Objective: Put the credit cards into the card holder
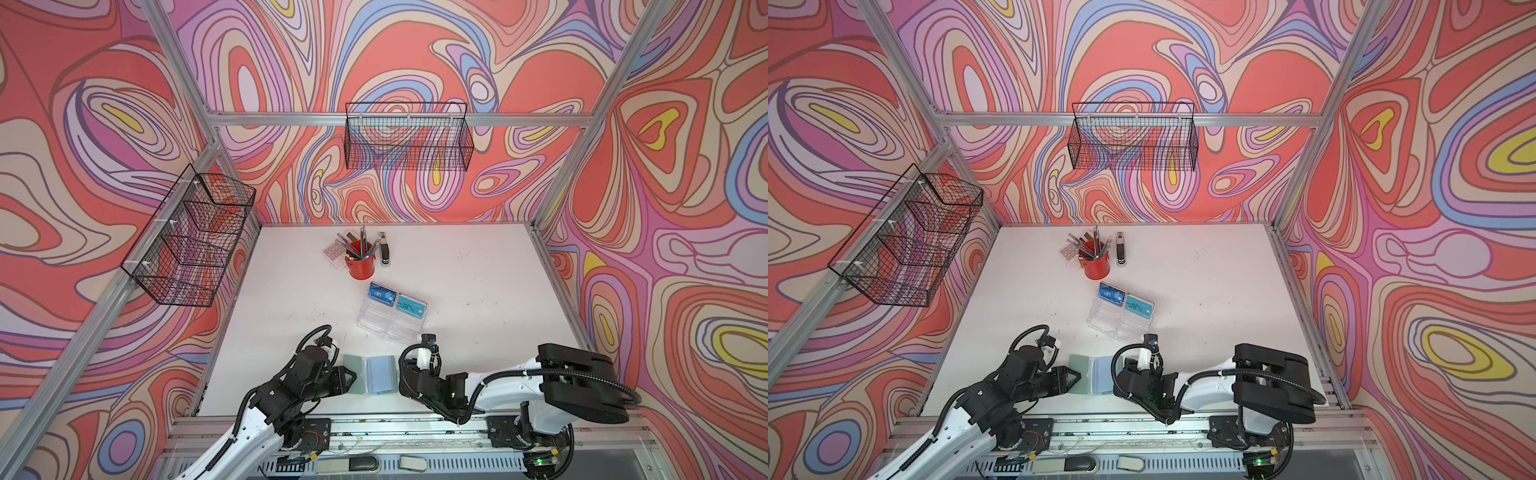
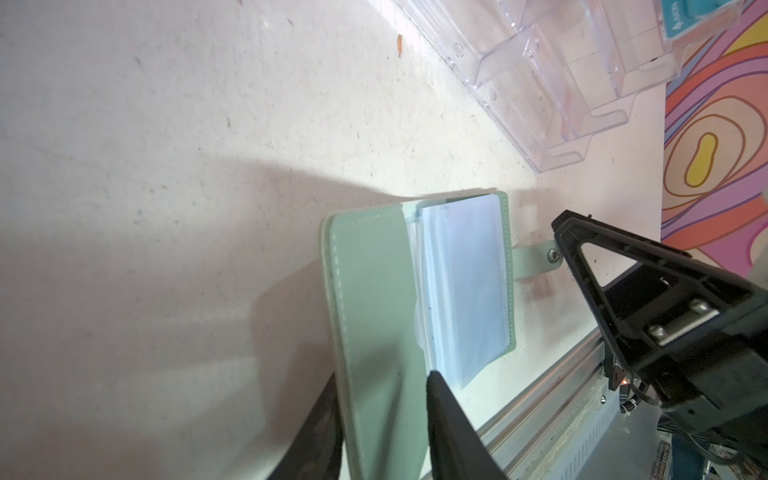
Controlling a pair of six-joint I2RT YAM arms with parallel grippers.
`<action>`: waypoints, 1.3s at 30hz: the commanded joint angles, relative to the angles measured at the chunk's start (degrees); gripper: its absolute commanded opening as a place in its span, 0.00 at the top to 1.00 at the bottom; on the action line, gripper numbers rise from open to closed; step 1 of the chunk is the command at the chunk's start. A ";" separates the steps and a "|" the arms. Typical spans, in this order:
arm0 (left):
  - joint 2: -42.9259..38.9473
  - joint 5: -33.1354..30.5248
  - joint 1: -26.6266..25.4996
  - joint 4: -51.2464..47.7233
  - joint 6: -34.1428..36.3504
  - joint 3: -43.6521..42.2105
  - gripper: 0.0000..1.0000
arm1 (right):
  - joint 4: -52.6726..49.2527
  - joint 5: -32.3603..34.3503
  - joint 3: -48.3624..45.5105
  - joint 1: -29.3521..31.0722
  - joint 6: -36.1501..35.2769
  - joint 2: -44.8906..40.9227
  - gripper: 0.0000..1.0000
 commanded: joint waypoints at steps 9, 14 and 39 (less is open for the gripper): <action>2.04 0.10 0.23 -0.33 -0.05 0.42 0.66 | -7.10 1.24 2.00 -0.09 0.26 -4.33 0.59; 1.43 0.80 0.30 0.07 0.03 0.42 0.65 | -11.60 2.51 7.09 2.81 -2.06 -5.90 0.56; 0.67 -0.43 0.51 -1.21 -0.06 0.51 0.60 | 2.79 -10.39 7.73 0.94 -3.79 7.74 0.62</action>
